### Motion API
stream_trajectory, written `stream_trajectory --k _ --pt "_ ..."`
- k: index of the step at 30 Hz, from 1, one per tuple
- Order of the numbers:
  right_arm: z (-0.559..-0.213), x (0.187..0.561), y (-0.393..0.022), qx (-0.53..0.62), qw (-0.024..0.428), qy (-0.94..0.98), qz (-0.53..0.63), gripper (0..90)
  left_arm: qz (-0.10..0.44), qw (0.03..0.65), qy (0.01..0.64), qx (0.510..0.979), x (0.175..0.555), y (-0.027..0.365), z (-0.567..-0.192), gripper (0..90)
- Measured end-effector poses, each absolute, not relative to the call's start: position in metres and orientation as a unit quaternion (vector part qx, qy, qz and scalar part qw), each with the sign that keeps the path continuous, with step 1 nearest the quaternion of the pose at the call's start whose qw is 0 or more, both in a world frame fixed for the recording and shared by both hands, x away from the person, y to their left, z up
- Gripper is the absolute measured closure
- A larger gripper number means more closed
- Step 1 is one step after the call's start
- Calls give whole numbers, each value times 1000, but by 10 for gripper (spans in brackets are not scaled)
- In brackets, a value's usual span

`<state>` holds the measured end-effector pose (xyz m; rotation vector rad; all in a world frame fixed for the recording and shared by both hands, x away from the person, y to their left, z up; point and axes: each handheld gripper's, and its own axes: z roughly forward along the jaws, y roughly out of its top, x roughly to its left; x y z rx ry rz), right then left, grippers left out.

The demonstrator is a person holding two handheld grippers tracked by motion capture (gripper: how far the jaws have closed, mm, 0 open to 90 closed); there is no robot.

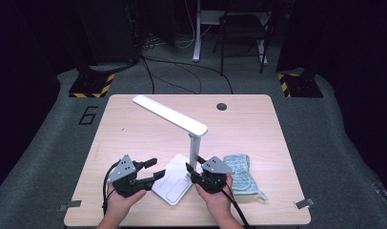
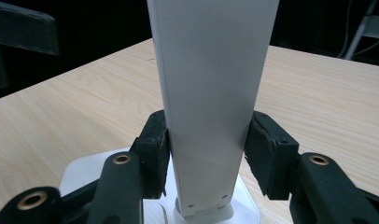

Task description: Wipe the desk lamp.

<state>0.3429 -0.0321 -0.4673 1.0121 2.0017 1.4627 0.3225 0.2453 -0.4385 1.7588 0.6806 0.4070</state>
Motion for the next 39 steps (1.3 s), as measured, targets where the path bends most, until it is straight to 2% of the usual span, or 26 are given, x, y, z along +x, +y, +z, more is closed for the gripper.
stream_trajectory --k 7,13,17,19,25,28,39 --pt "-466 344 -39 344 205 744 535 513 173 564 293 753 322 247 -443 455" --pt "-468 342 -51 358 222 730 538 470 170 562 293 755 321 248 -444 449" --pt "-469 342 -60 364 212 725 546 533 168 563 291 755 321 245 -447 449" --pt "-469 343 -63 374 195 723 547 533 163 563 290 757 321 242 -449 449" --pt "-469 346 -63 374 180 722 553 557 157 558 285 763 320 237 -450 447" --pt "-469 349 -62 373 185 720 554 612 163 553 283 766 322 237 -452 448" --pt "-466 350 -54 377 184 716 558 659 150 546 288 773 324 236 -459 447"
